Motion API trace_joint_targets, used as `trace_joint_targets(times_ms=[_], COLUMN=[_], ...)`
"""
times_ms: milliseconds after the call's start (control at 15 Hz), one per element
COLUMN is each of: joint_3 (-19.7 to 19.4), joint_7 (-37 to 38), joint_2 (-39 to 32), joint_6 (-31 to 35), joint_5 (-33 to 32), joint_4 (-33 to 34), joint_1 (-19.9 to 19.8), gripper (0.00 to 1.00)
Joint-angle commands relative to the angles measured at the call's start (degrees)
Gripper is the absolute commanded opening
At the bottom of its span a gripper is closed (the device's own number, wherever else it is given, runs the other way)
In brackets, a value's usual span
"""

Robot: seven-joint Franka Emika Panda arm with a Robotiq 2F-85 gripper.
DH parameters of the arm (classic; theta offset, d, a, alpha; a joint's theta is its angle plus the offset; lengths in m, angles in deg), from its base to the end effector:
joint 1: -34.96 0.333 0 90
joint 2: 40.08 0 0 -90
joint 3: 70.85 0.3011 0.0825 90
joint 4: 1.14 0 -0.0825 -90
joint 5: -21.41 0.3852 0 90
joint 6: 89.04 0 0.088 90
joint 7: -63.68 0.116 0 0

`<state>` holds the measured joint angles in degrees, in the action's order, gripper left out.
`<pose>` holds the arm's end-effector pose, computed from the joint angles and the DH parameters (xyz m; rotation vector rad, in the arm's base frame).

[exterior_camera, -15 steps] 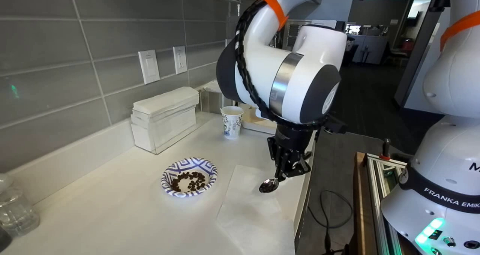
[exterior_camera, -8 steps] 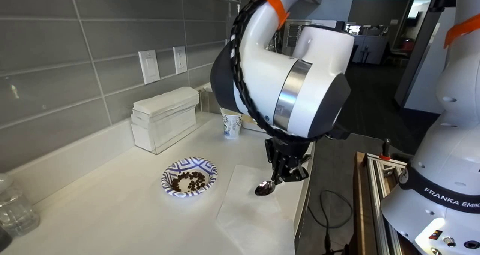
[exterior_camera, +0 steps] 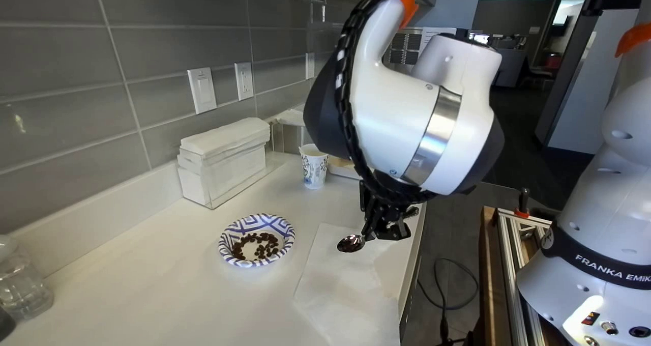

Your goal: Use the spoon to transfer some contents from the plate into the cup

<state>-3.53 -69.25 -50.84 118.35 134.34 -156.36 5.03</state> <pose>0.2924 0.0956 0.2000 2.6045 1.2617 0.2855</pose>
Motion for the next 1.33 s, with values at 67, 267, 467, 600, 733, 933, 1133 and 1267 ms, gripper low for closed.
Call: trace_joint_targets(times_ms=[67,267,467,600,733,933,1133,1267], joint_3=[-0.31,-1.41,-2.51,-3.95,-5.89,-9.97,-21.11,-27.19], joint_7=[10.85,11.58,15.02,17.73,20.86,25.82,29.43,31.59], joint_2=[4.99,1.16,-1.75,-4.17,-7.27,-12.44,-13.46,-16.21], joint_6=[0.68,7.77,13.6,17.51,21.06,25.38,24.0,24.33], joint_5=[-4.86,-4.84,-6.23,-7.93,-10.05,-13.71,-16.28,-18.89], joint_4=[-4.64,-2.21,-2.12,-2.12,-2.14,-2.17,-1.6,-0.47], joint_1=[4.74,8.68,12.89,16.09,19.57,24.66,35.82,41.13], gripper=[0.02,0.02,0.02,0.02,0.02,0.02,0.02,0.02])
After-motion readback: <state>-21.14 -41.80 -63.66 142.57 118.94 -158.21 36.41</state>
